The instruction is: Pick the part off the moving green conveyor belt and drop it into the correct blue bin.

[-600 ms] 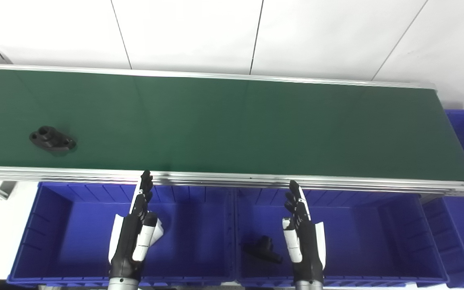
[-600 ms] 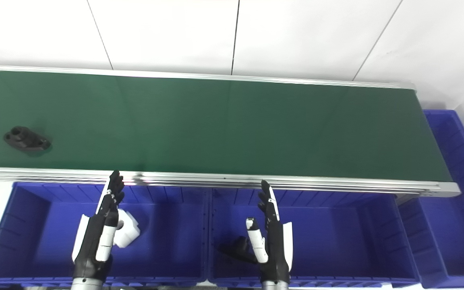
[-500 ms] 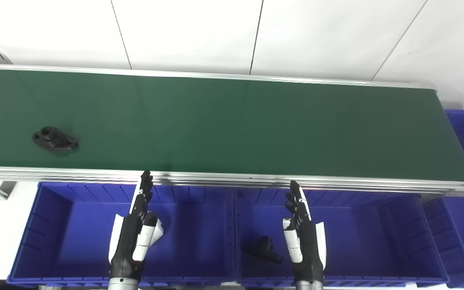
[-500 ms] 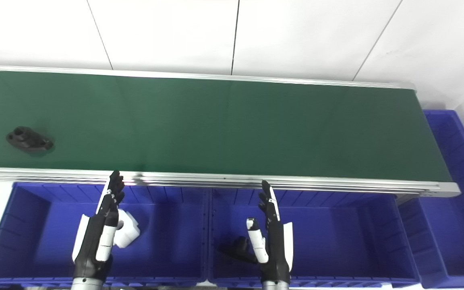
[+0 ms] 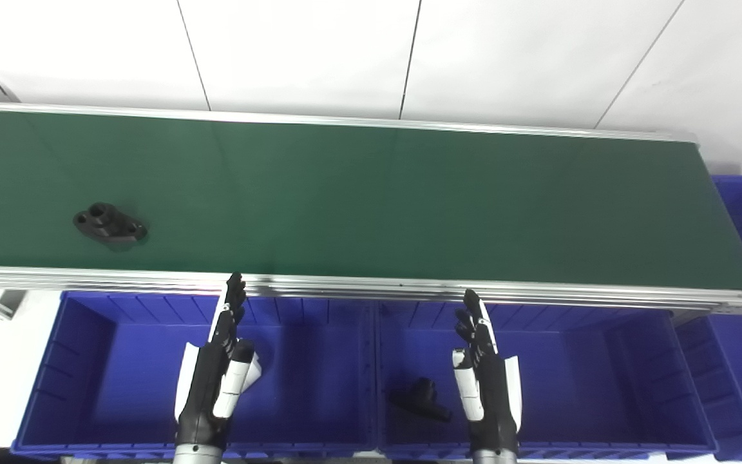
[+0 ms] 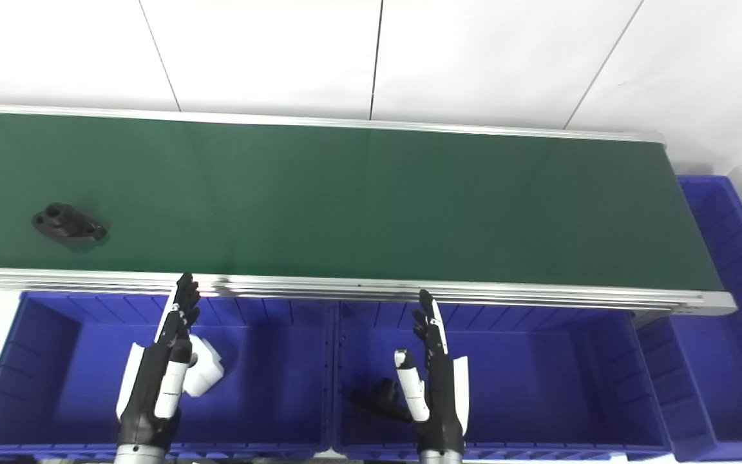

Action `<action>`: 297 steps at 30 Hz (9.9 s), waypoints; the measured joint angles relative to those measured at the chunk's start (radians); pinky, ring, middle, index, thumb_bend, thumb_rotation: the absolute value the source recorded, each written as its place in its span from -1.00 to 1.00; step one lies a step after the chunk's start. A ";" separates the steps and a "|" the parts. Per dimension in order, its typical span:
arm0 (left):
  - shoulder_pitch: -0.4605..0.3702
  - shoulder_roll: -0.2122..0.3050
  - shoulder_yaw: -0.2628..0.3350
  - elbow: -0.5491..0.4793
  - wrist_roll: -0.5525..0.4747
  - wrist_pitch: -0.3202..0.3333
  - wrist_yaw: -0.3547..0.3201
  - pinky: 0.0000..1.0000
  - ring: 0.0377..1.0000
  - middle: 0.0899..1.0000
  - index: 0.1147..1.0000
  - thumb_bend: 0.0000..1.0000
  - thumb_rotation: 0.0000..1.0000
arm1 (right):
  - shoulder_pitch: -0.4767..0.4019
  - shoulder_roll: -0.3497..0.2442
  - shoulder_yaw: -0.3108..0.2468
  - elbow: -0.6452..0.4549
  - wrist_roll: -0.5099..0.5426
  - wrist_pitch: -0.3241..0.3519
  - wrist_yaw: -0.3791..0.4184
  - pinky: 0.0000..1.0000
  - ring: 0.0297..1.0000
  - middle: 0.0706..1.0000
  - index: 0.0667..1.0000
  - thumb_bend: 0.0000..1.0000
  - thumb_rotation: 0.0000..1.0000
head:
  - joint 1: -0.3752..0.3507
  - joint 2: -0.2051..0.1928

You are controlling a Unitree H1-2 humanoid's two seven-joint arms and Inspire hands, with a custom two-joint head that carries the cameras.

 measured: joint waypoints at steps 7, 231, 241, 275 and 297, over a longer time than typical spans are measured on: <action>0.000 0.000 -0.002 0.003 0.002 0.000 0.000 1.00 0.96 1.00 1.00 0.41 1.00 | 0.000 -0.001 0.001 0.009 0.007 0.000 0.000 0.78 0.82 0.91 0.91 0.60 0.96 | 0.006 -0.012; -0.071 0.078 0.016 -0.177 -0.122 0.317 -0.111 0.85 0.89 0.98 1.00 0.60 0.97 | -0.209 -0.233 0.044 -0.713 -0.978 0.794 0.876 -0.68 -0.60 -0.14 -0.10 0.06 -1.00 | -0.276 0.256; -0.070 0.076 0.019 -0.182 -0.124 0.320 -0.119 0.84 0.88 0.98 1.00 0.64 0.96 | -0.196 -0.291 -0.016 -0.696 -1.015 0.770 0.963 -0.62 -0.52 -0.13 -0.10 0.06 -1.00 | -0.273 0.261; -0.068 0.068 0.016 -0.184 -0.123 0.339 -0.119 0.82 0.87 0.99 1.00 0.60 0.91 | -0.150 -0.334 -0.008 -0.575 -1.032 0.692 0.900 -0.19 0.03 0.14 0.23 1.00 0.04 | -0.236 0.252; -0.023 0.020 -0.025 -0.113 -0.026 0.272 -0.074 0.62 0.74 0.85 1.00 0.37 0.90 | 0.112 0.119 -0.110 -0.522 -0.048 0.313 0.267 0.43 0.48 0.63 0.61 0.09 0.53 | 0.024 0.134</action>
